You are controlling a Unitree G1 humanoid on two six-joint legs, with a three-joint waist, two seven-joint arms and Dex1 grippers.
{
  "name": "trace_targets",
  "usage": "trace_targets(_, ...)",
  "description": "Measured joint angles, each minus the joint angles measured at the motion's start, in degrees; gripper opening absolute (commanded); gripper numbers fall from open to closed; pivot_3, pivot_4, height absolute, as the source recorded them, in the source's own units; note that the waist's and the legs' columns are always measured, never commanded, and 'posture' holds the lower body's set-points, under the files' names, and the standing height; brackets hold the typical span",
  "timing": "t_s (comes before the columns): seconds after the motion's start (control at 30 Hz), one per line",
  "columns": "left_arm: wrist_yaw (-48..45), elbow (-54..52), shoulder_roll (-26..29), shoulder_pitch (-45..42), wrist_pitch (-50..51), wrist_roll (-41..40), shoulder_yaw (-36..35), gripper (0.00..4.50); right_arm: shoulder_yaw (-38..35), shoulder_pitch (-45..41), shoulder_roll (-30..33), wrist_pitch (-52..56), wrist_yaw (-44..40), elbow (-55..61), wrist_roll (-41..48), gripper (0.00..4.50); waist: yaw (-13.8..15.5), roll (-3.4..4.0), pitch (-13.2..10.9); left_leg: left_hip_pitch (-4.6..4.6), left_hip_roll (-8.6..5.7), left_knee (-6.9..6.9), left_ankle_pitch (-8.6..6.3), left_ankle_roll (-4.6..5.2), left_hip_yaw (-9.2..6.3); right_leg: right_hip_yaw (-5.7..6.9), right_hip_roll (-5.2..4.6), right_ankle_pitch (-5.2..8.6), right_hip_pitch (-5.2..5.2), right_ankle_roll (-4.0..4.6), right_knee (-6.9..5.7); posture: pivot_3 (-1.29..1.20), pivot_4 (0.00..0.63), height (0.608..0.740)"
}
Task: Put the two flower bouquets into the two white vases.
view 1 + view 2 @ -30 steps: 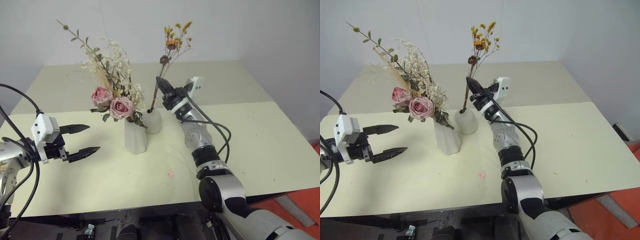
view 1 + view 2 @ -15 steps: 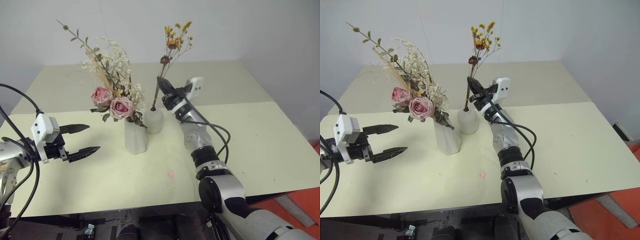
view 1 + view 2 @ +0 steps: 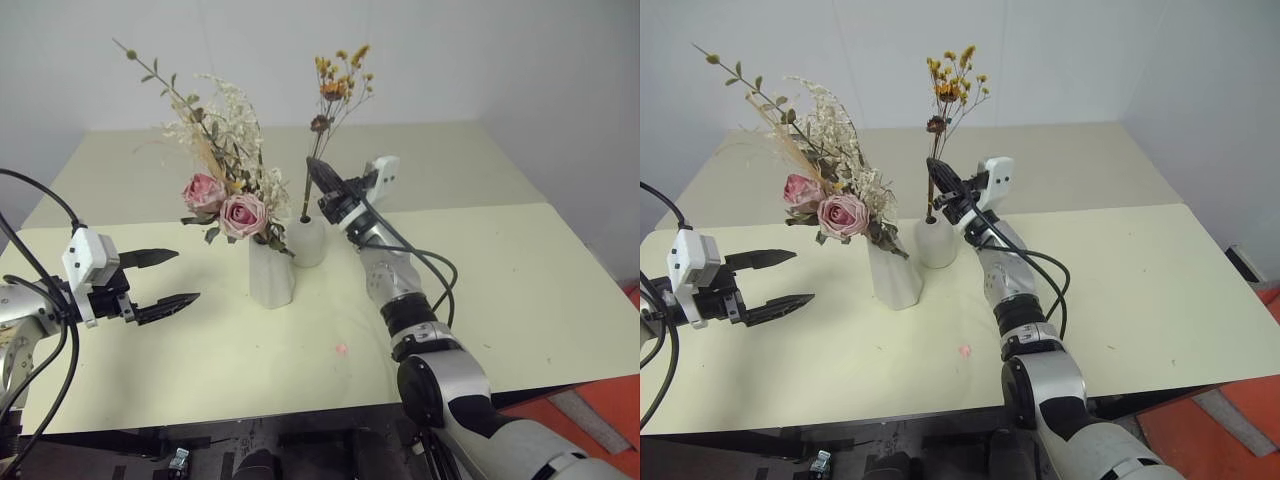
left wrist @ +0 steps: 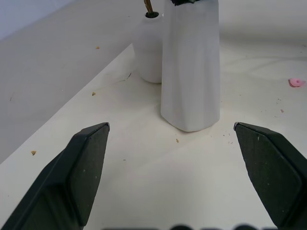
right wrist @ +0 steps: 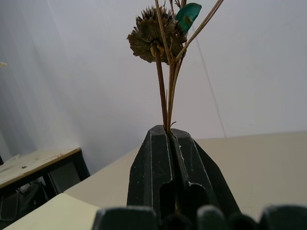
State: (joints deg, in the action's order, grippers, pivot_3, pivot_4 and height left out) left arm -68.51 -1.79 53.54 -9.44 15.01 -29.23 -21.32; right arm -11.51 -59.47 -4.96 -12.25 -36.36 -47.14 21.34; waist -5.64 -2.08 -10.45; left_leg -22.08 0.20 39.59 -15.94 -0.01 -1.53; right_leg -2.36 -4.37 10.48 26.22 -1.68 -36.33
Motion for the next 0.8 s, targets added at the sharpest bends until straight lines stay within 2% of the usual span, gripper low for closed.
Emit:
trace_targets(0.2,0.2,0.0,0.0,-0.2,0.0,0.0,0.0,4.5,0.5,0.5,0.0,0.0,0.1,0.0,-1.0,0.04,0.0,0.0,0.0,0.0,0.0,0.0,0.0,0.0,0.0,0.0,0.0,0.0,0.0,0.0,0.0,0.0,0.15,0.74)
trace_targets(0.3,0.2,0.1,0.0,-0.7,-0.1,0.1,0.0,4.5,1.0,1.0,0.1,-0.1,0.2,0.0,-1.5,0.8,0.0,0.0,0.0,0.0,0.0,0.0,0.0,0.0,0.0,0.0,0.0,0.0,0.0,0.0,0.0,0.0,0.15,0.74)
trace_targets(0.47,0.3,0.4,0.0,-1.0,-0.1,0.1,0.0,4.5,1.2,1.9,0.2,0.0,-0.6,1.1,-1.1,2.52,0.0,0.0,0.0,0.0,0.0,-0.01,0.0,0.0,0.0,0.01,0.0,0.0,0.0,0.0,0.0,0.0,0.15,0.74)
trace_targets(0.63,0.4,0.4,0.5,-1.6,-0.3,0.9,0.2,4.5,2.5,7.7,1.0,2.0,-0.2,9.6,-0.8,4.3,0.1,-0.01,0.0,-0.01,-0.01,0.0,0.0,0.0,-0.01,0.02,-0.01,0.0,-0.01,0.0,0.01,0.0,0.15,0.74)
trace_targets(0.67,0.4,0.4,0.5,-1.8,-0.3,0.9,0.2,4.5,2.8,9.7,1.2,3.1,0.3,12.2,-0.8,4.46,0.2,0.0,0.0,-0.01,-0.01,0.0,0.0,0.0,-0.01,0.02,-0.01,0.0,-0.01,0.0,0.01,0.0,0.15,0.74)
trace_targets(0.8,0.5,0.5,0.4,-2.5,-1.0,1.3,0.5,4.5,4.2,16.9,4.5,9.7,1.6,23.4,0.0,4.46,0.5,-0.01,0.0,-0.04,-0.03,0.0,0.0,0.0,0.0,0.02,-0.03,0.0,-0.01,0.0,0.02,0.0,0.15,0.74)
